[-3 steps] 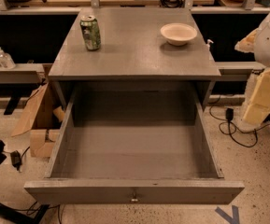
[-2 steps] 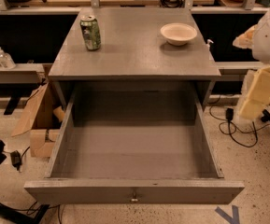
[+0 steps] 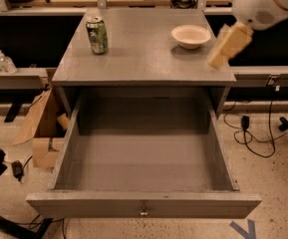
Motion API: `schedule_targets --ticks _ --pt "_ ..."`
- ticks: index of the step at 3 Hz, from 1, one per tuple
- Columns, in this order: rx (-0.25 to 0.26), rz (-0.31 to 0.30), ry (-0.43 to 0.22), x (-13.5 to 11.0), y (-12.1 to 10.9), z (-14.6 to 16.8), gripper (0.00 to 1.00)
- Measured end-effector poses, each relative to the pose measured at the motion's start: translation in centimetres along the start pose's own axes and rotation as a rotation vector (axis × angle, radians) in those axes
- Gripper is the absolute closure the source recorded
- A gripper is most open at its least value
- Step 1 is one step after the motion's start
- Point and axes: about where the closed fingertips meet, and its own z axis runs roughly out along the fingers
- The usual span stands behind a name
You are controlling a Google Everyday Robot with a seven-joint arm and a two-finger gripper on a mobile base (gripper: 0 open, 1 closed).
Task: Place green can into top drawer
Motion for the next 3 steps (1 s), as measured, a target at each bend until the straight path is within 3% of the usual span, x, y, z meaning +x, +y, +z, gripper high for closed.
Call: schedule_targets --ticks 1,2,3 --pt "0.099 0.028 -0.260 -5.0 -5.9 3.5 0.00" --pt "0.119 0.091 -0.507 -10.2 -9.9 8.1 0.00" --pt "0.118 0.089 -0.505 -10.2 -9.8 8.1 0.00"
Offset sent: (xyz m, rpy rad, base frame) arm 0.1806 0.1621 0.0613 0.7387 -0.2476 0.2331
